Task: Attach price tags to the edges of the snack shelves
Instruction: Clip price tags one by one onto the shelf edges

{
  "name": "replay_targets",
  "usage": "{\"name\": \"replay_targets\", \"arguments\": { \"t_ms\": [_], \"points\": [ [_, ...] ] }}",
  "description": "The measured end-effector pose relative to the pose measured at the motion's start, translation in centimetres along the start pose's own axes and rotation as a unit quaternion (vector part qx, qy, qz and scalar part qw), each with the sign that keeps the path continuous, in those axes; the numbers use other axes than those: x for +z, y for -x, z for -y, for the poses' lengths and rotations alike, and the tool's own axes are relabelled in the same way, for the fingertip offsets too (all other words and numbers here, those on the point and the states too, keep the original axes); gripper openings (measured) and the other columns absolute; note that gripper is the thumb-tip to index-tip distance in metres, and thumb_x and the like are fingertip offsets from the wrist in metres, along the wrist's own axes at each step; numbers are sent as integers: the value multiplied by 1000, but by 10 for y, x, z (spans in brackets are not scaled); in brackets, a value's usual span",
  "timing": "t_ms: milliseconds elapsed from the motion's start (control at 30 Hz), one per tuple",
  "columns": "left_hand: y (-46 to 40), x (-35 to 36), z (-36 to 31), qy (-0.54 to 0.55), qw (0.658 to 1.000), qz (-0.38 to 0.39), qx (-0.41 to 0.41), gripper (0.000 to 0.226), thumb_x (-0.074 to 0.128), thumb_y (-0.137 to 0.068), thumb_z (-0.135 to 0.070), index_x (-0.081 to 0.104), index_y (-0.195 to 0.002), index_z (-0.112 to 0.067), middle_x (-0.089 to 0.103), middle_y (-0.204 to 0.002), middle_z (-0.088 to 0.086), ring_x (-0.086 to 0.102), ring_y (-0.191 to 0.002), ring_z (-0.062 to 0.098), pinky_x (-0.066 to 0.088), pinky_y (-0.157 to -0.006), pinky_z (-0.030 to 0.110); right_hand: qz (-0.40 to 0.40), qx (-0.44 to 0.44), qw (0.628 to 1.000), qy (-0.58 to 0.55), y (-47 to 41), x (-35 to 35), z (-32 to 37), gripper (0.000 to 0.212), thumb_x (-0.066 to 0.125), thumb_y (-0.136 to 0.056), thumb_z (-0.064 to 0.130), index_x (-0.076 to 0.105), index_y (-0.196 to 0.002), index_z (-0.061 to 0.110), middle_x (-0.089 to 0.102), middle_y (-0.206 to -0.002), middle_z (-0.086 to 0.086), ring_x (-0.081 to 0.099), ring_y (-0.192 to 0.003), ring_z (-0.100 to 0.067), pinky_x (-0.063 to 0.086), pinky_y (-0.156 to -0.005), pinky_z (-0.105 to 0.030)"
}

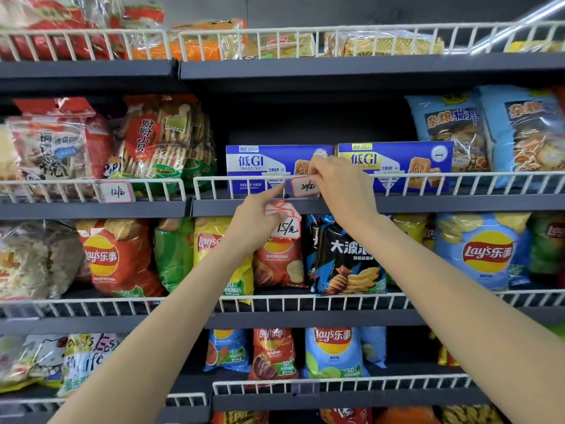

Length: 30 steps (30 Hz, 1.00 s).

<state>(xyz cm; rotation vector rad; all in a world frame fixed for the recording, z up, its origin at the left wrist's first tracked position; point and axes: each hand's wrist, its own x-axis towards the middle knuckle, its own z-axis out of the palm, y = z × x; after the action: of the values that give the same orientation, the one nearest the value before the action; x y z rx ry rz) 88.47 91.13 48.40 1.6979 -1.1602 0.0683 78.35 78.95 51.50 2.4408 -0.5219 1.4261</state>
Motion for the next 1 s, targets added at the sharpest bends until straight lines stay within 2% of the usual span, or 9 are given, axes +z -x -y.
{"name": "replay_targets", "arguments": {
  "t_ms": [100,167,267,400,500,633,700,867,1000],
  "points": [
    [-1,0,0,-4,1000,6,-1,55,55,-91,-14,40,-140,-33,55,-125,-1,59,-86,21,54,-81,48,-10,12,999,-31,3,0,1,16,55,-92,21,57,-103,10,62,-102,-9,55,-95,-22,49,-67,-34],
    [-1,-1,0,-6,1000,7,0,54,55,-91,-14,39,-140,-34,54,-121,-5,57,-82,16,54,-77,43,-11,24,998,-50,7,2,3,16,52,-93,23,57,-102,11,62,-104,-8,55,-96,-20,49,-67,-32],
    [-1,-1,-1,1,1000,8,-2,54,55,-91,-14,40,-139,-34,55,-120,-4,58,-89,18,53,-83,45,-17,47,997,-57,8,3,5,20,47,-96,28,59,-103,13,63,-105,-5,56,-97,-17,50,-67,-28],
    [-1,-2,-1,1,1000,10,1,54,55,-92,-14,39,-140,-32,52,-118,-7,53,-76,2,52,-74,31,-26,80,994,-71,6,3,8,21,47,-96,28,62,-102,15,65,-104,-3,57,-96,-15,40,-60,-21],
    [-2,-2,0,3,1000,10,0,54,55,-92,-15,39,-140,-32,51,-114,-7,51,-74,0,51,-72,27,-16,64,996,-53,6,1,8,19,45,-97,25,58,-105,14,65,-106,-5,59,-95,-18,40,-59,-23],
    [-3,-2,0,11,1000,13,-3,54,55,-92,-15,39,-140,-33,55,-118,-6,56,-78,2,56,-85,42,14,6,1000,-7,5,-2,6,12,47,-94,19,52,-104,15,62,-104,-7,56,-94,-21,43,-59,-29],
    [-3,-2,1,13,1000,16,-3,54,56,-92,-16,39,-140,-34,56,-118,-6,57,-78,2,56,-83,41,15,-4,1000,-5,5,0,5,11,49,-94,19,52,-104,15,61,-103,-7,54,-95,-21,45,-61,-31],
    [-3,-3,1,14,1000,22,-2,55,56,-92,-16,38,-140,-35,55,-116,-7,57,-77,3,56,-83,42,-20,-13,1000,-4,11,9,1,25,59,-90,18,58,-113,10,55,-109,-11,53,-100,-22,50,-58,-32],
    [-5,-3,1,24,999,23,-4,53,55,-93,-16,39,-140,-33,54,-112,-8,55,-78,-1,54,-74,28,-23,-6,1000,-9,13,10,0,27,58,-91,20,60,-115,9,54,-111,-11,52,-103,-20,52,-62,-32]
  ]
}}
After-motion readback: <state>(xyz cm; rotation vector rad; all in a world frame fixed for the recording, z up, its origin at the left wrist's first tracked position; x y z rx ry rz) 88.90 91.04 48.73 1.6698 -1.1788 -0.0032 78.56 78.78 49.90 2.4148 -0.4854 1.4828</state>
